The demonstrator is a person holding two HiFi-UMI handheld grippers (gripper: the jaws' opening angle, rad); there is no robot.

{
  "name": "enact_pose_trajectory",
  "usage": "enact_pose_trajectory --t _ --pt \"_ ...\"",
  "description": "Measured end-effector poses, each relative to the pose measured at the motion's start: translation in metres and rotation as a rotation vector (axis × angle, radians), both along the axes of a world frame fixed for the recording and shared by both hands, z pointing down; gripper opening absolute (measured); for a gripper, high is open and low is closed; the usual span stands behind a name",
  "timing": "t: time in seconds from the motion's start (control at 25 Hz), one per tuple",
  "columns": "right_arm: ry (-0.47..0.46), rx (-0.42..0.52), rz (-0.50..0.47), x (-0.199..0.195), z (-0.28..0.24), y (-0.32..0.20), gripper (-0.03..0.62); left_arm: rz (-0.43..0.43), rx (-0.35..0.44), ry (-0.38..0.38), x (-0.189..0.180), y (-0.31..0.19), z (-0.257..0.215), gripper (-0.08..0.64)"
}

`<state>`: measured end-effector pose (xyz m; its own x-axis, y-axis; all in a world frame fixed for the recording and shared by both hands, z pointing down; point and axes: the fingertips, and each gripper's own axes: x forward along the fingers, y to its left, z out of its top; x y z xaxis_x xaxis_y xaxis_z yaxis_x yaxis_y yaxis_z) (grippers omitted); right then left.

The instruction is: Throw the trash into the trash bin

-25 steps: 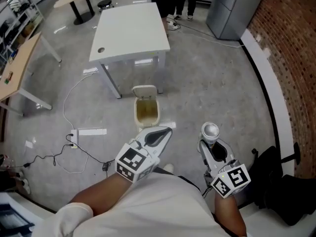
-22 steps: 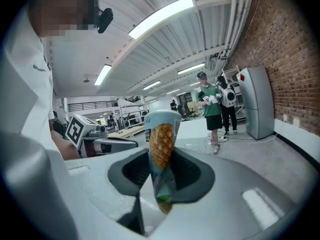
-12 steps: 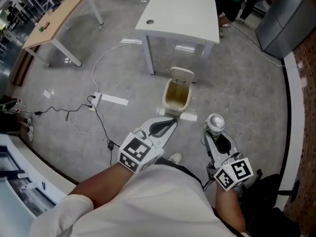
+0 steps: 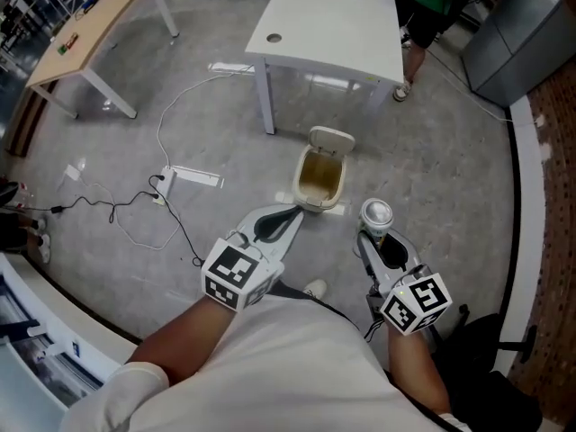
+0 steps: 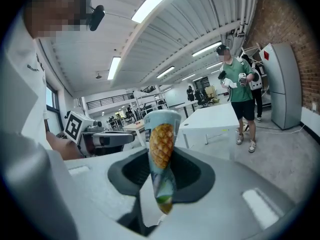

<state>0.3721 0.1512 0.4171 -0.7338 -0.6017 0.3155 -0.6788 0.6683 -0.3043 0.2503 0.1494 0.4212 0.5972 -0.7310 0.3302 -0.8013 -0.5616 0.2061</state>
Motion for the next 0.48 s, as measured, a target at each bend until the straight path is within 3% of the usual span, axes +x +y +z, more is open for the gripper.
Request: enact_pose_trajectory --t 0.48 --pt "0.07 0.01 0.062 -0.045 -0.005 -0.049 0.107 0.048 0.006 0.057 -0.051 -0.066 0.005 0.008"
